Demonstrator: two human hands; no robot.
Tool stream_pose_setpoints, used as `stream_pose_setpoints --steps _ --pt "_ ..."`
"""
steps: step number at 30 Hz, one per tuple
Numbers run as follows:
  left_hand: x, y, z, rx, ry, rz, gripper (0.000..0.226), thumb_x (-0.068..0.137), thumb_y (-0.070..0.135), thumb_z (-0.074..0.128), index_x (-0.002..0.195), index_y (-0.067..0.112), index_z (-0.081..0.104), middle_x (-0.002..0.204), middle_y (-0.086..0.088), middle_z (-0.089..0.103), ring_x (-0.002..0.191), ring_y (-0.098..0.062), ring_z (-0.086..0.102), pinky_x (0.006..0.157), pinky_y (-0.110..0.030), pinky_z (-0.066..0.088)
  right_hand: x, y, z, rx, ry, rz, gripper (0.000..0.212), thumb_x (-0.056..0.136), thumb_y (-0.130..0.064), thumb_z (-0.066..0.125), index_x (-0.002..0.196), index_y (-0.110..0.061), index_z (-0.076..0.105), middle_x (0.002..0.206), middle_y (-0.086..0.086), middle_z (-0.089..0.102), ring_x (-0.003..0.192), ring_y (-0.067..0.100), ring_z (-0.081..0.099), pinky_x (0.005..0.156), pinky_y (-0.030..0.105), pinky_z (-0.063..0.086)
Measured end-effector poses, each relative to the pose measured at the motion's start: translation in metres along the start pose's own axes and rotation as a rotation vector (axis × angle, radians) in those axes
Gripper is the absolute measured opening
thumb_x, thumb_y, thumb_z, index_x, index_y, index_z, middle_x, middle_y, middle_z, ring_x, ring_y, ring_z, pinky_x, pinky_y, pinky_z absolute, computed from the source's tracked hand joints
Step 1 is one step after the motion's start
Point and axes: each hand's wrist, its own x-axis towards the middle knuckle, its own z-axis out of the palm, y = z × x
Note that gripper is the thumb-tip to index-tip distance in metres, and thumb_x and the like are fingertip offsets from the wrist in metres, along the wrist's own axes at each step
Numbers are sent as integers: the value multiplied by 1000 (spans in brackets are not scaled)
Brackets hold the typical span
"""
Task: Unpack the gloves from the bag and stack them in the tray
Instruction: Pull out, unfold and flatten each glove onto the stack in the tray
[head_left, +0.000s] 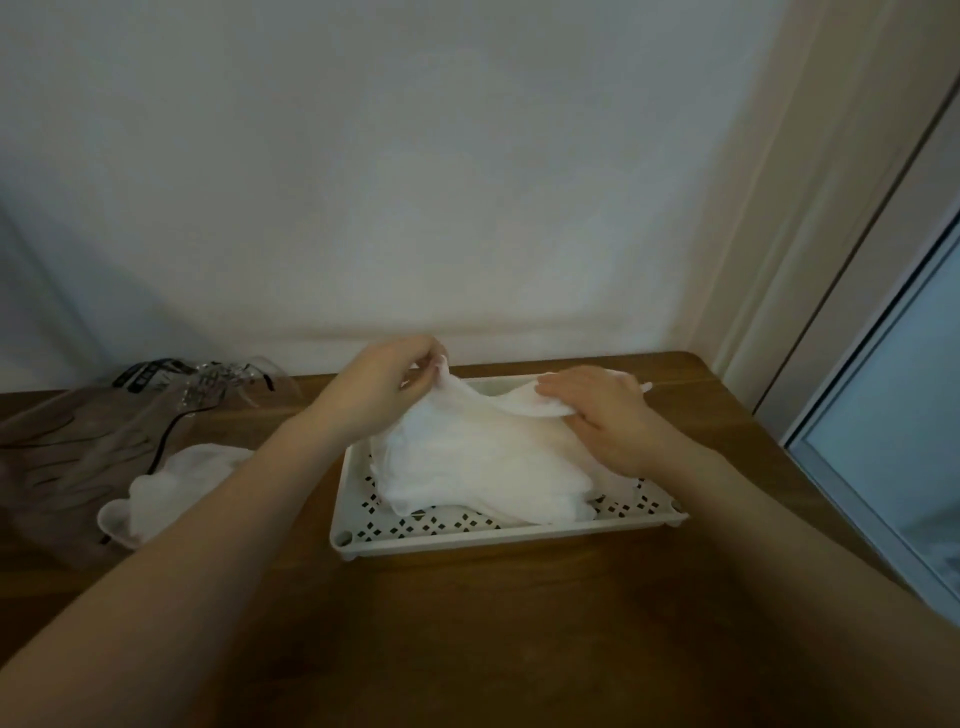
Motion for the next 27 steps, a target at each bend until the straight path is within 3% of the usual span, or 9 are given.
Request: stream_pose_setpoints --steps 3,6,9,11,13,16,20,24,27 --pt "-13 -6 2 157 -7 67 10 94 11 46 97 15 55 85 3 58 81 -17 55 90 -32 42 -5 -8 13 -97 -198 41 48 103 -24 24 150 -29 15 159 -8 7 146 13 -2 116 37 -6" --pt "-31 -12 -1 339 25 102 16 93 8 42 101 12 56 97 2 61 92 -19 55 106 -34 16 -6 -15 21 -155 -309 88 50 100 -45 16 149 -40 4 160 -3 -5 146 23 -10 114 45 -13" --pt "-47 -8 3 506 -74 67 22 95 10 40 109 14 56 122 -2 60 126 -20 43 104 -36 7 -6 -25 26 -48 -339 177 76 79 -72 -1 148 -41 12 160 0 -5 145 27 -10 114 51 -14" --pt "-58 -10 12 584 -146 89 25 95 17 36 107 16 57 118 1 63 134 -19 36 105 -41 6 -3 -29 32 185 -201 297 83 81 -69 -7 144 -35 33 160 -1 5 146 26 -2 114 49 -14" --pt "-71 -12 21 566 -152 76 42 91 33 23 101 17 61 115 1 63 128 -21 43 105 -44 12 1 -30 41 312 -38 385 67 95 -54 3 127 -28 56 156 1 23 144 26 11 113 47 -9" --pt "-79 -6 32 444 -136 -58 58 87 52 13 97 21 61 128 4 54 123 -14 42 105 -38 18 -1 -24 53 140 31 400 24 92 -51 44 105 -33 52 150 -2 30 142 26 13 113 50 0" --pt "-71 -3 35 332 -155 -253 33 93 48 43 90 21 61 136 7 44 123 -14 38 105 -37 25 -8 -17 59 66 -92 385 72 65 -64 70 121 -35 35 154 -4 11 144 29 -16 109 57 -15" --pt "-78 -4 32 250 -160 -314 29 84 47 60 94 20 60 134 2 36 120 -17 35 100 -35 33 -9 -23 52 -42 -119 422 99 58 -73 68 136 -30 24 156 0 8 140 34 -27 104 61 -21" --pt "-91 -2 23 218 -30 -284 41 85 43 60 116 17 56 137 -1 31 123 -17 34 103 -33 34 -10 -36 40 -255 -122 421 110 61 -82 57 147 -27 16 159 5 1 138 37 -29 102 65 -20"
